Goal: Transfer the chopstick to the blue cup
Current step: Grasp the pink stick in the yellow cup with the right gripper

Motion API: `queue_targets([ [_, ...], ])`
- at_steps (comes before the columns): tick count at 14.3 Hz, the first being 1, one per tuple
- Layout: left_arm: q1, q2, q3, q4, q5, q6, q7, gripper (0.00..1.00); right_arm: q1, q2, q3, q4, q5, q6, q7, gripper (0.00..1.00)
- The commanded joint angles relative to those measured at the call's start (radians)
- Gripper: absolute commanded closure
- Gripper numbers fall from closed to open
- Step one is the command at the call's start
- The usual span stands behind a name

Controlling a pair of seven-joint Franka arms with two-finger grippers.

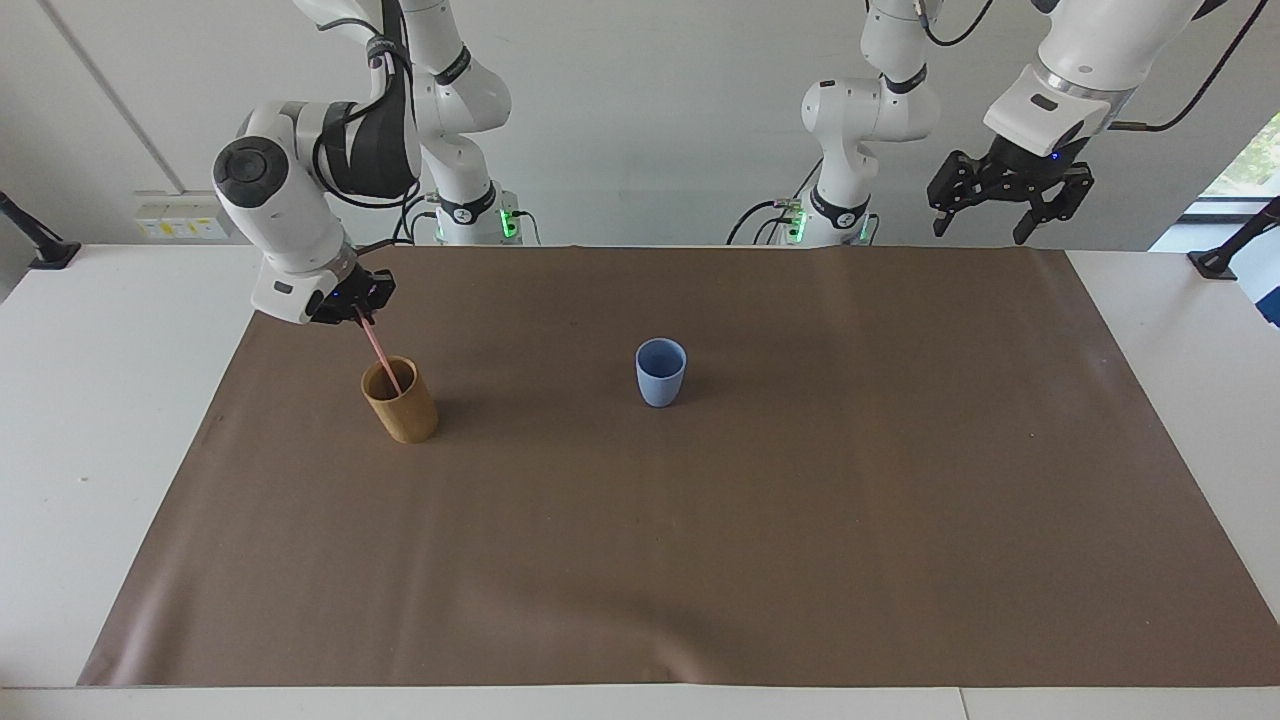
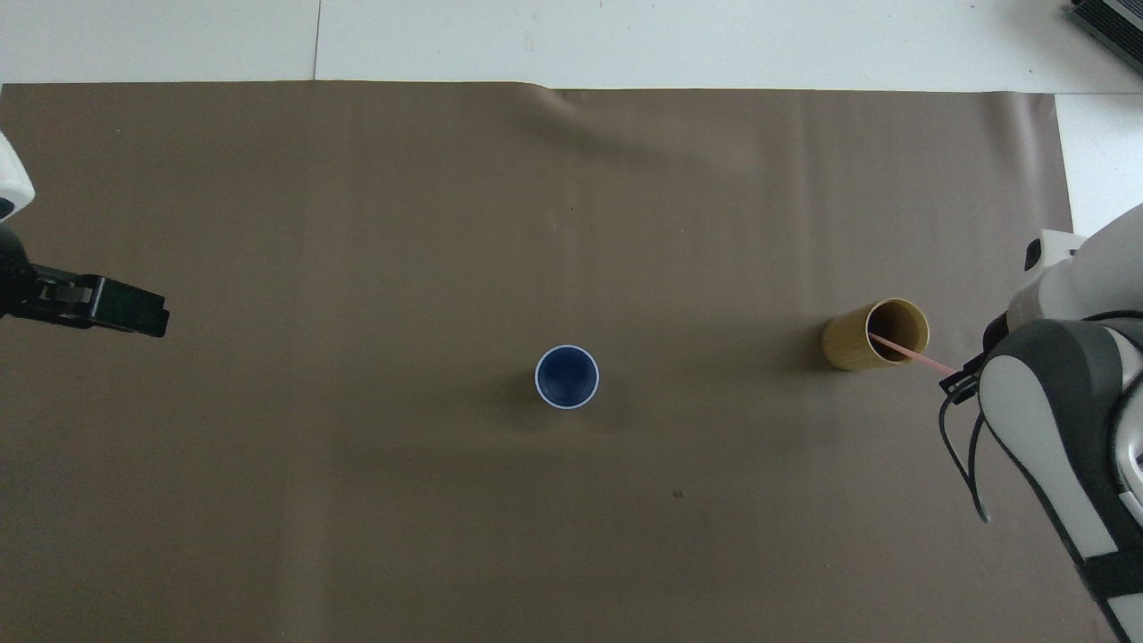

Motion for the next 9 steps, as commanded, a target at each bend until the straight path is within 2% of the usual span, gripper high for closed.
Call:
queue_targets([
  [1, 0.019, -0.013, -0.011, -0.007, -0.010, -0.016, 0.012, 0.00, 0.000, 0.024, 0.009, 0.104, -0.021, -0.111, 0.014, 1.00],
  [9, 0.019, -0.019, -0.011, -0.013, -0.010, -0.014, 0.011, 0.00, 0.015, 0.007, 0.030, 0.412, -0.037, -0.511, 0.029, 1.00],
])
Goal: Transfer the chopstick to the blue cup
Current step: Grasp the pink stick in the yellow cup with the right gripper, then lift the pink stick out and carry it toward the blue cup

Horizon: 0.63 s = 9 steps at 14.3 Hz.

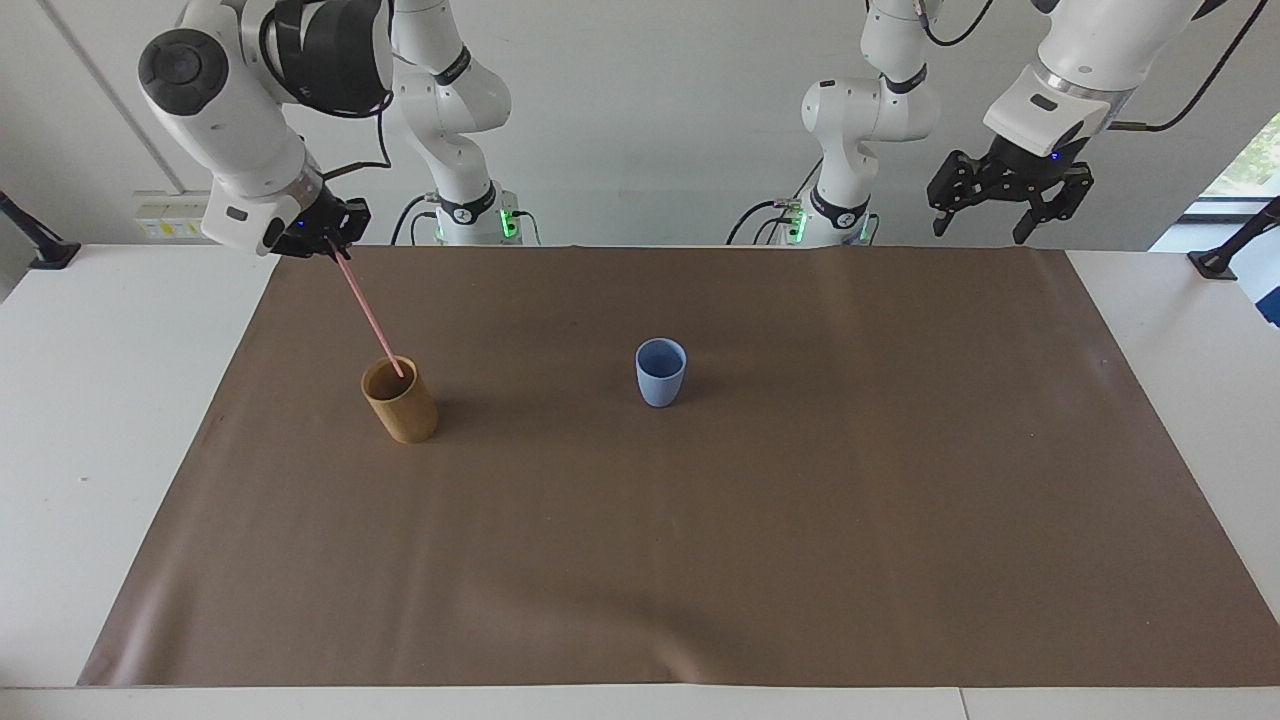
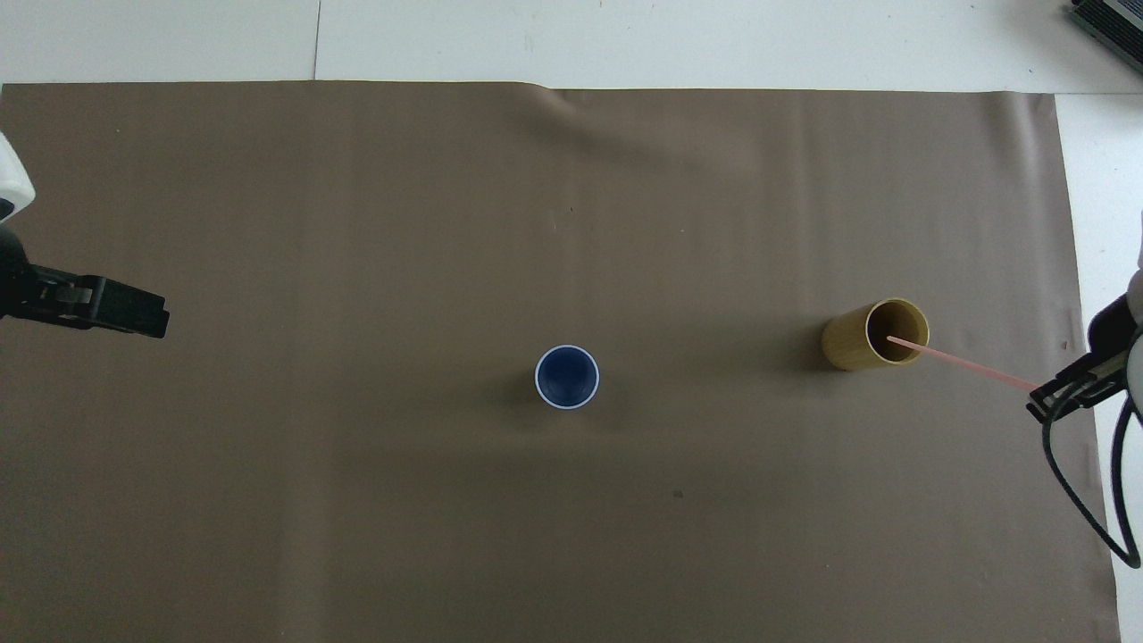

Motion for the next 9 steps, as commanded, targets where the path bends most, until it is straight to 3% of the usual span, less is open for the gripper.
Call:
queue_targets([
  [1, 0.019, -0.019, -0.010, -0.013, -0.010, -0.012, 0.011, 0.00, 0.040, 0.018, 0.014, 0.099, -0.033, -0.130, 0.065, 1.00],
  [4, 0.019, -0.019, -0.010, -0.017, -0.010, -0.012, 0.011, 0.00, 0.161, 0.012, 0.018, 0.102, 0.025, -0.167, 0.331, 1.00],
  [6, 0.017, -0.019, -0.010, -0.017, -0.010, -0.012, 0.011, 0.00, 0.162, 0.004, 0.015, 0.094, 0.204, -0.160, 0.540, 1.00],
  [9, 0.017, -0.020, -0.010, -0.017, -0.010, -0.012, 0.011, 0.00, 0.179, 0.009, 0.035, 0.091, 0.324, -0.131, 0.716, 1.00],
])
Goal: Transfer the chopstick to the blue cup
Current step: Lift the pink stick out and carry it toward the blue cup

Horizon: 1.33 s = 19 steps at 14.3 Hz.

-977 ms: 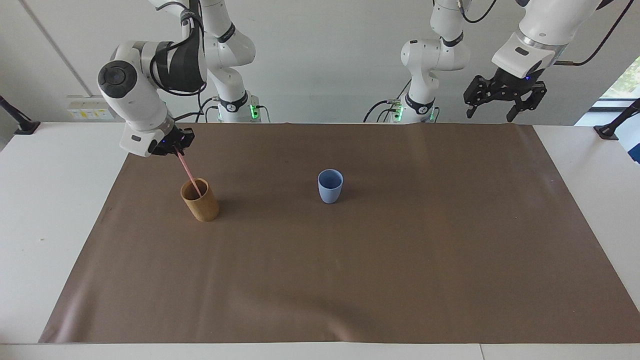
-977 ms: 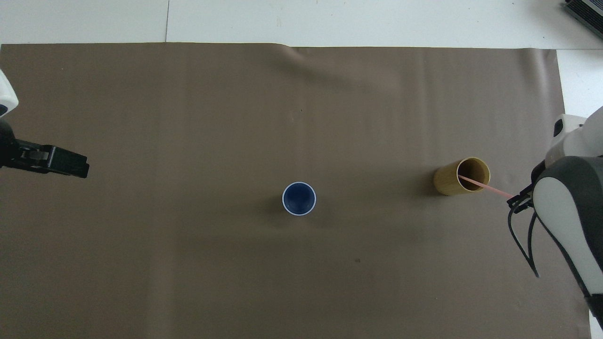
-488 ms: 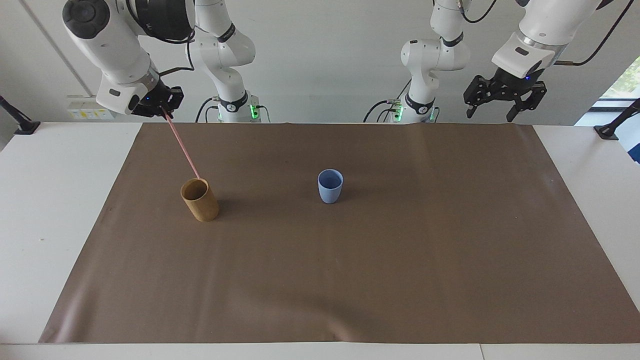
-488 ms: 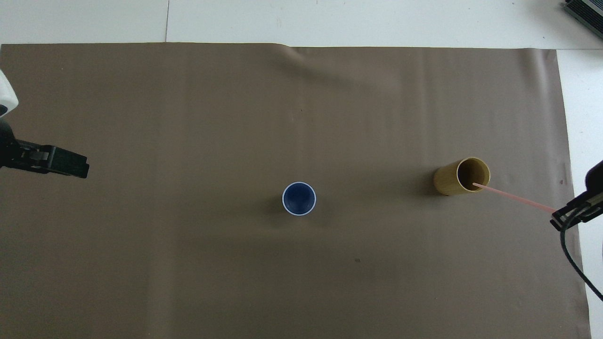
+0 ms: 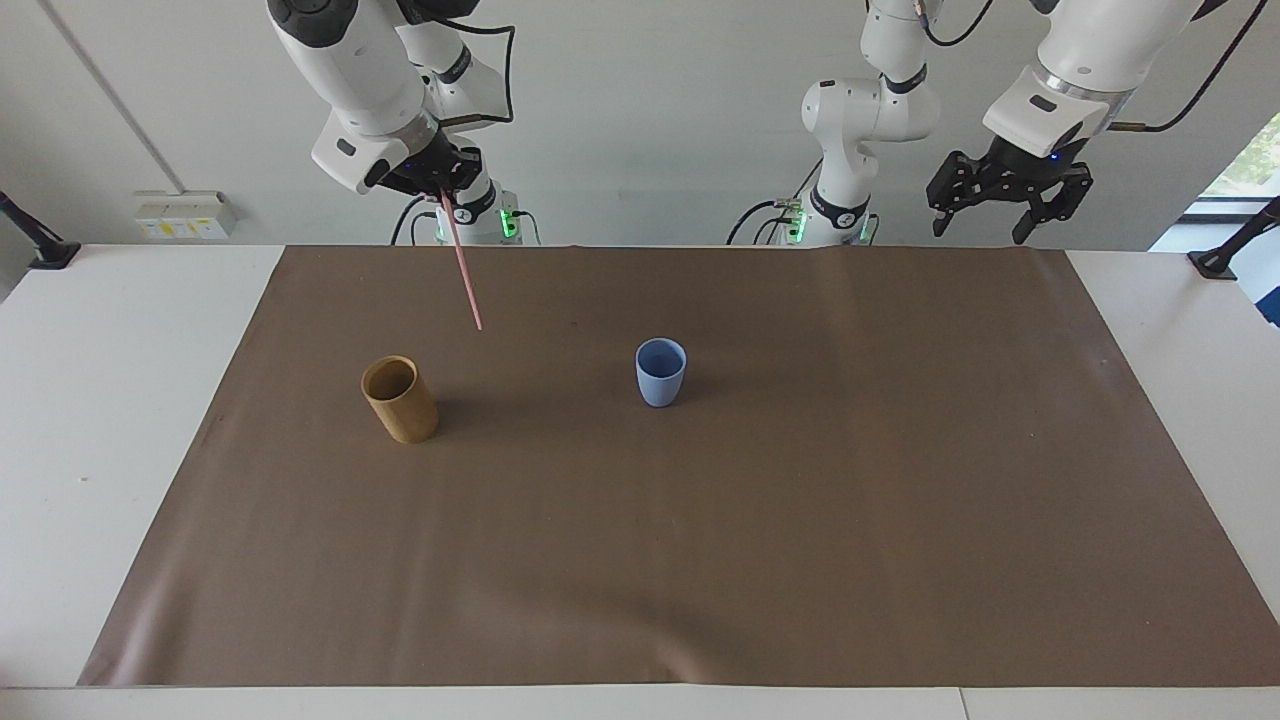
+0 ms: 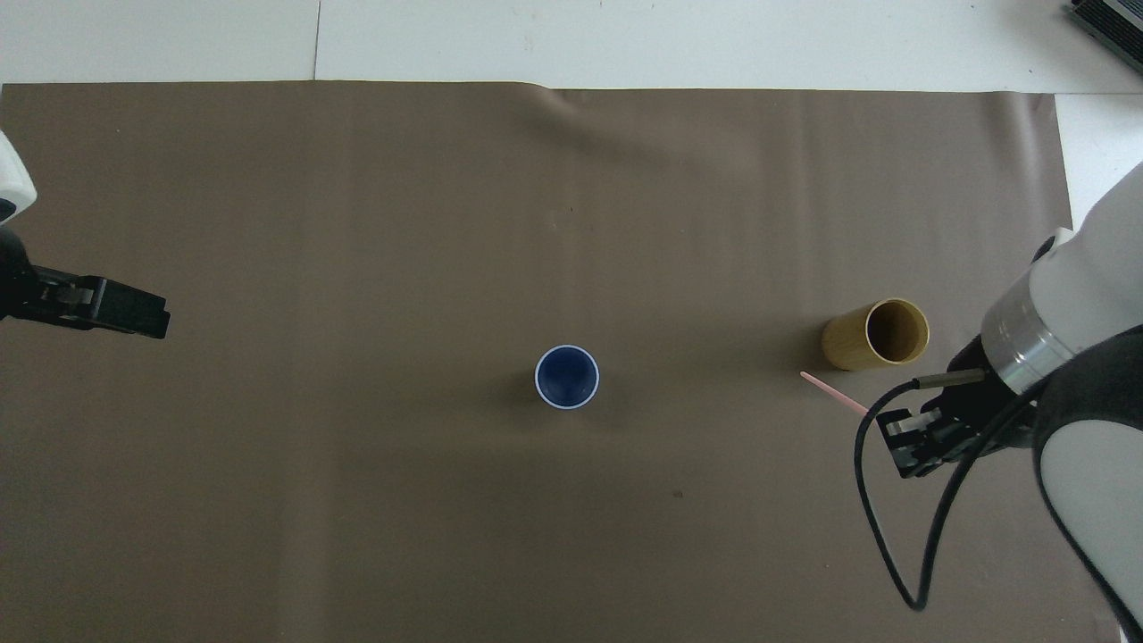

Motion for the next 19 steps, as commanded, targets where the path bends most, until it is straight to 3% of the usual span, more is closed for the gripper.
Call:
queue_targets([
  [1, 0.017, -0.020, -0.010, -0.016, -0.010, -0.010, 0.011, 0.00, -0.007, 0.016, 0.009, 0.006, 0.136, 0.039, 0.166, 1.00],
  [6, 0.015, -0.020, -0.010, -0.016, -0.012, -0.007, 0.011, 0.00, 0.095, 0.054, 0.012, 0.003, 0.311, 0.172, 0.481, 1.00],
  [12, 0.015, -0.020, -0.010, -0.016, -0.012, -0.007, 0.011, 0.00, 0.200, 0.096, 0.012, -0.032, 0.426, 0.342, 0.699, 1.00],
  [19, 0.011, -0.020, -0.010, -0.017, -0.012, -0.007, 0.011, 0.00, 0.206, 0.183, 0.012, -0.044, 0.544, 0.442, 0.853, 1.00],
])
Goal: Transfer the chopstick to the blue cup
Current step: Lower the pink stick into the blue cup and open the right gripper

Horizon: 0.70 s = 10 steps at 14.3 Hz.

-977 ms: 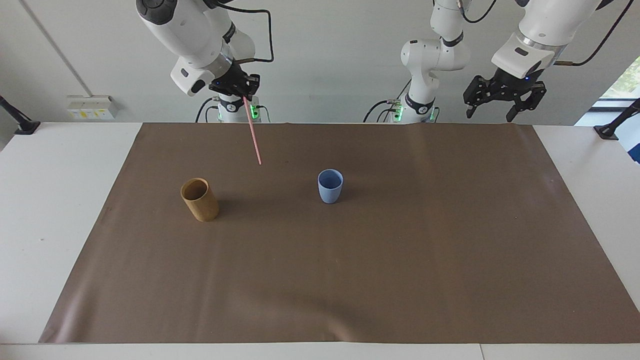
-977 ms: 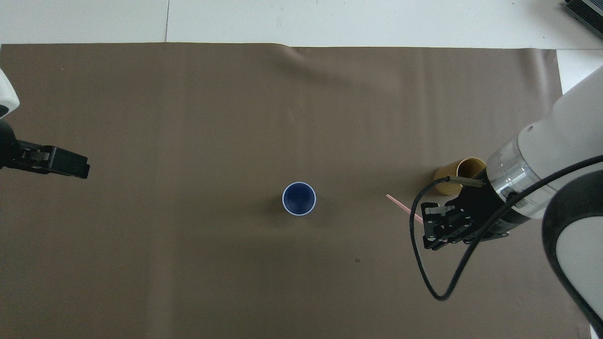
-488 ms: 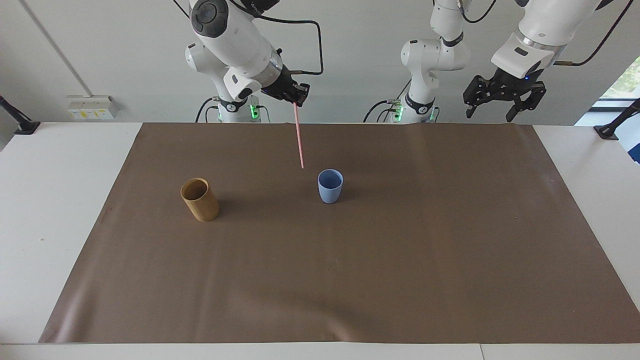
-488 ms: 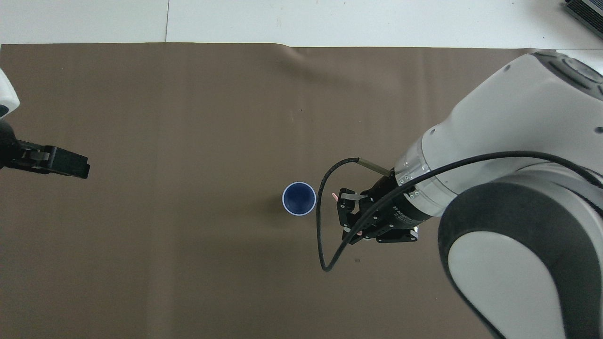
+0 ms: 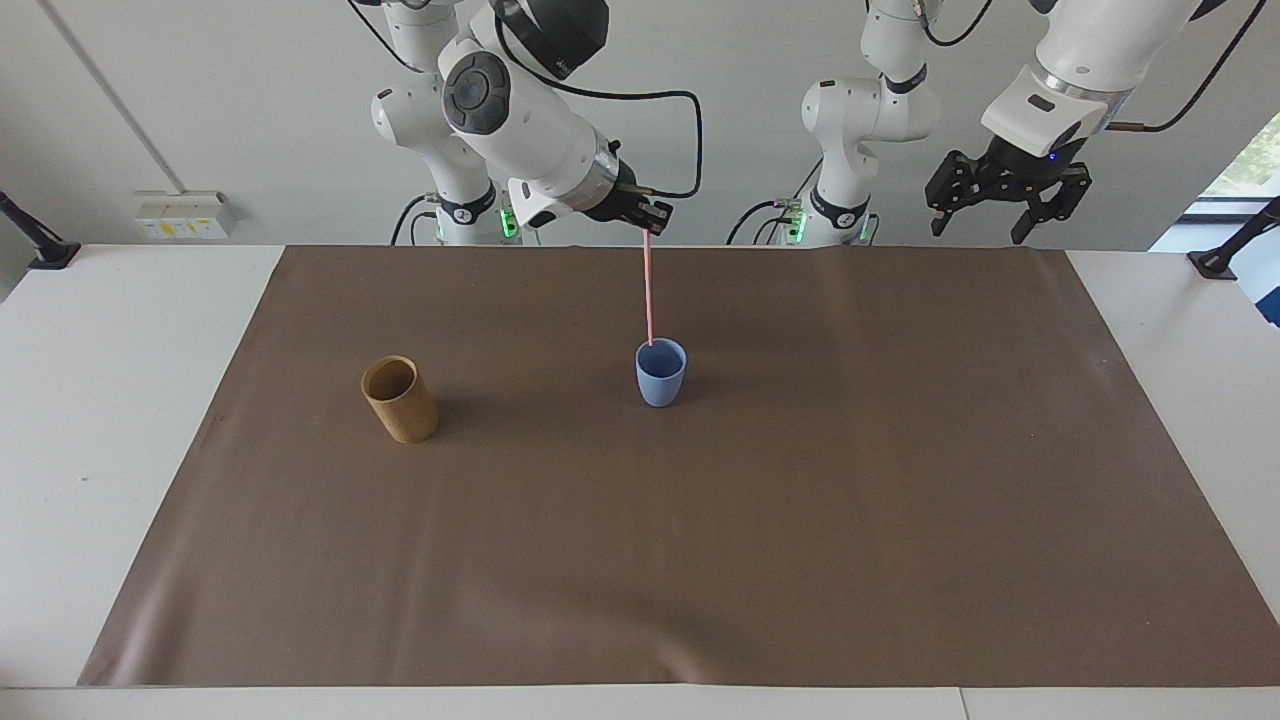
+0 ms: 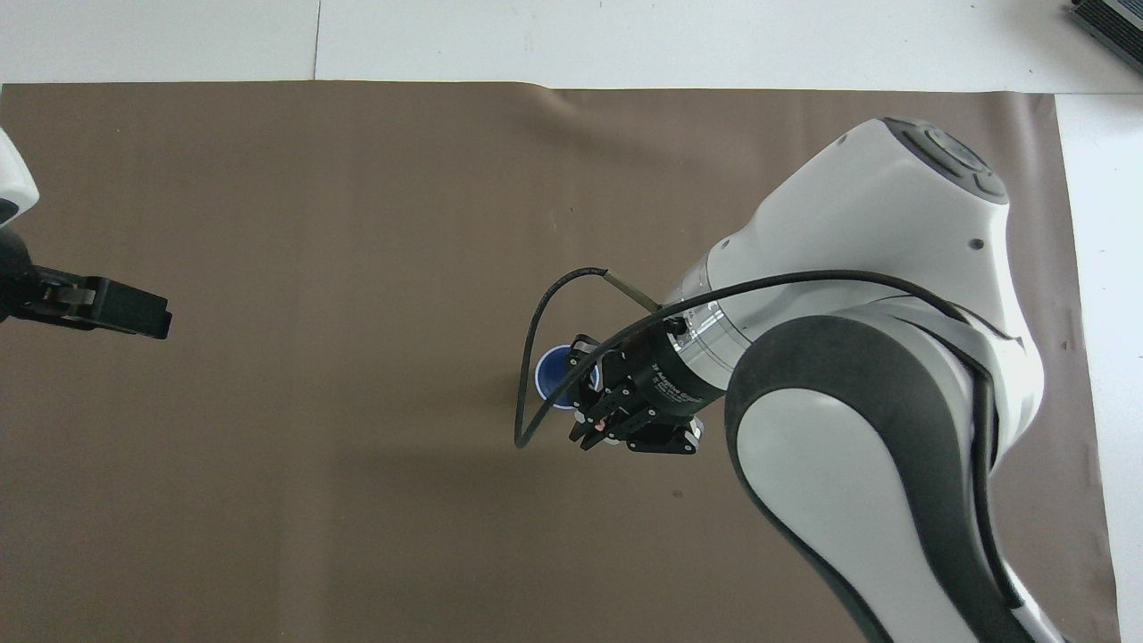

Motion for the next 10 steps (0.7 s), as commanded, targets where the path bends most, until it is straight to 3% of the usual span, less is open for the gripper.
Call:
queue_targets([
  [1, 0.011, -0.020, -0.008, -0.017, -0.011, -0.007, 0.009, 0.00, -0.008, 0.017, 0.001, -0.033, 0.047, 0.039, 0.029, 1.00],
  [10, 0.009, -0.023, -0.008, -0.024, -0.011, -0.005, 0.011, 0.00, 0.030, 0.077, 0.001, -0.139, 0.085, 0.189, 0.043, 0.98],
])
